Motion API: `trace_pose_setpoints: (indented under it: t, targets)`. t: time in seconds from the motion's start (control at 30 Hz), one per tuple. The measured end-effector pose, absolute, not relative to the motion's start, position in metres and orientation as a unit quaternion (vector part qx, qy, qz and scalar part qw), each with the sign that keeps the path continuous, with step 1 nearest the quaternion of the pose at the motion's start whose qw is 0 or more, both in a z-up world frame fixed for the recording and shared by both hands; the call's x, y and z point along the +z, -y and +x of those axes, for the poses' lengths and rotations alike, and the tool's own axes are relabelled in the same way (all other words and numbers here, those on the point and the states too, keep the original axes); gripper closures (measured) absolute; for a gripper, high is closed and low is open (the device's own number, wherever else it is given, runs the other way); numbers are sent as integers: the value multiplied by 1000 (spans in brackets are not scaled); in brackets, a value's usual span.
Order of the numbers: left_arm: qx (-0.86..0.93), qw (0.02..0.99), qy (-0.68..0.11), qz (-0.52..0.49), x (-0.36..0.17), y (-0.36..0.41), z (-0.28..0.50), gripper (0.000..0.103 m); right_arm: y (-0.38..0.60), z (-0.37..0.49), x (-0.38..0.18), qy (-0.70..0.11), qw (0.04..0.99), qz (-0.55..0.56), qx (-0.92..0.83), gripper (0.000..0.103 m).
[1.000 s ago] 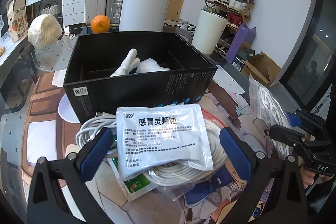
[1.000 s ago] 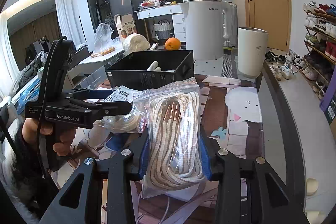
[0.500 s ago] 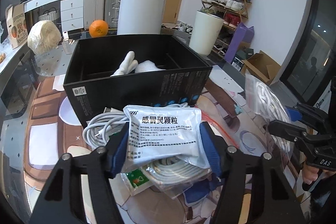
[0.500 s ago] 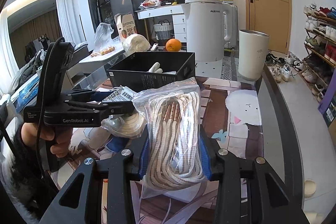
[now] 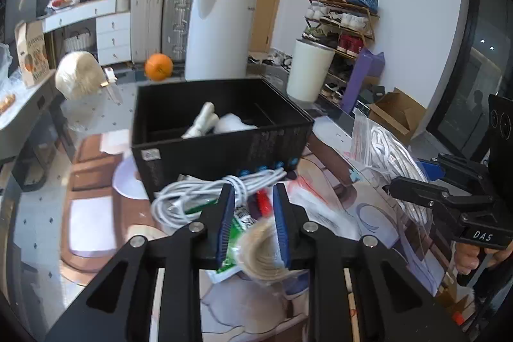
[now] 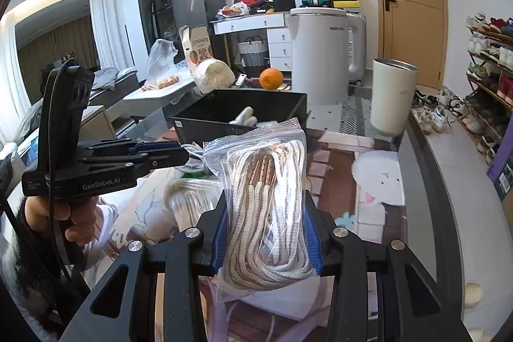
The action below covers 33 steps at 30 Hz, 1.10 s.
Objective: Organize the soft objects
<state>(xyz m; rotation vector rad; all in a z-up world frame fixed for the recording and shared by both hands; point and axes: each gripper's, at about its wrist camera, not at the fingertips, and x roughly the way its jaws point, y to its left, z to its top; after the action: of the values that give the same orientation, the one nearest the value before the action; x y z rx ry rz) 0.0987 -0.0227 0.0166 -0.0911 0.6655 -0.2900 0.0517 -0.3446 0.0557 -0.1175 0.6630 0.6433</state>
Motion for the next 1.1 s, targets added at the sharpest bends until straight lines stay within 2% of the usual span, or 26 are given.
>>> trace_pose_setpoints:
  t: [0.2, 0.27, 0.3, 0.4, 0.5, 0.53, 0.57, 0.6, 0.63, 0.9, 1.1]
  targets:
    - [-148, 930, -334, -46, 15, 20, 90, 76, 342, 49, 57, -319, 893, -59, 311, 63]
    - [-153, 928, -337, -42, 14, 23, 84, 61, 344, 45, 58, -318, 895, -65, 307, 63]
    - [-155, 927, -339, -41, 14, 25, 81, 50, 345, 43, 59, -317, 896, -66, 304, 63]
    - [-164, 927, -334, -41, 15, 32, 70, 47, 350, 37, 61, -317, 898, -65, 298, 63]
    - [-163, 926, -340, -34, 12, 40, 64, 36, 357, 28, 64, -316, 900, -66, 292, 63]
    - [-163, 925, -342, -31, 10, 43, 61, 24, 359, 24, 65, -315, 901, -67, 291, 63]
    - [-161, 925, -344, -28, 8, 47, 58, 18, 362, 20, 66, -314, 902, -67, 289, 63]
    - [-159, 926, -342, -26, 6, 51, 55, 8, 364, 17, 67, -314, 903, -68, 287, 63]
    - [-158, 927, -339, -24, 5, 56, 52, 4, 367, 14, 68, -312, 904, -68, 285, 63]
    - [-160, 925, -343, 41, -7, 102, 42, 4, 387, 0, 68, -313, 910, -59, 266, 63]
    - [-159, 911, -377, 58, -16, 117, 51, 4, 396, -3, 68, -315, 912, -56, 258, 63]
